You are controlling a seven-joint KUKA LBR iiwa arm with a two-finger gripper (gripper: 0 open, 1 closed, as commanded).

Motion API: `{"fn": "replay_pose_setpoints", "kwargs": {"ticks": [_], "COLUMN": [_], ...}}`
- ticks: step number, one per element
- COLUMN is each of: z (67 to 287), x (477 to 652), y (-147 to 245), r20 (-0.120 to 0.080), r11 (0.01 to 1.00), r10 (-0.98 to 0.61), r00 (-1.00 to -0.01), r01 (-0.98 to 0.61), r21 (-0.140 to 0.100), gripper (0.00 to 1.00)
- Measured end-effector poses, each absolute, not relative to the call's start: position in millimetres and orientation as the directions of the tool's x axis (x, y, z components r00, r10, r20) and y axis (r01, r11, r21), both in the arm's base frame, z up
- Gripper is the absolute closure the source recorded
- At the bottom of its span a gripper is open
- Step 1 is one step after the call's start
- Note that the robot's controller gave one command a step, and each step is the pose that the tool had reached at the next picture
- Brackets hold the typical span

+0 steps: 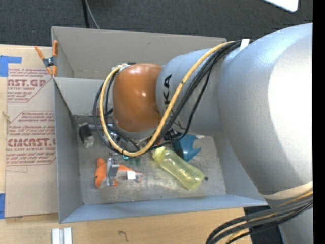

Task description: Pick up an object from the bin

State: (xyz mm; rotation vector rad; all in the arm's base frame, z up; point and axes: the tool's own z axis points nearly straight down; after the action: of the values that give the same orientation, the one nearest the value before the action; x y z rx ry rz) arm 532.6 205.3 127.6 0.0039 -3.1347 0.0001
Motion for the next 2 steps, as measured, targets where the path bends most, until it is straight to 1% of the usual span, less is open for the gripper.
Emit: {"fn": "replay_pose_setpoints", "kwargs": {"ticks": [1, 2], "z": [132, 87], "x": [534.9, 520.4], "y": [205, 194], "r20": [0.0, -0.002], "r11": [1.0, 0.997], "r10": [-0.001, 0.072], "r00": [-1.0, -0.997], "r01": [-0.001, 0.072], "r21": [0.002, 0.003], "gripper": [0.0, 0.0]}}
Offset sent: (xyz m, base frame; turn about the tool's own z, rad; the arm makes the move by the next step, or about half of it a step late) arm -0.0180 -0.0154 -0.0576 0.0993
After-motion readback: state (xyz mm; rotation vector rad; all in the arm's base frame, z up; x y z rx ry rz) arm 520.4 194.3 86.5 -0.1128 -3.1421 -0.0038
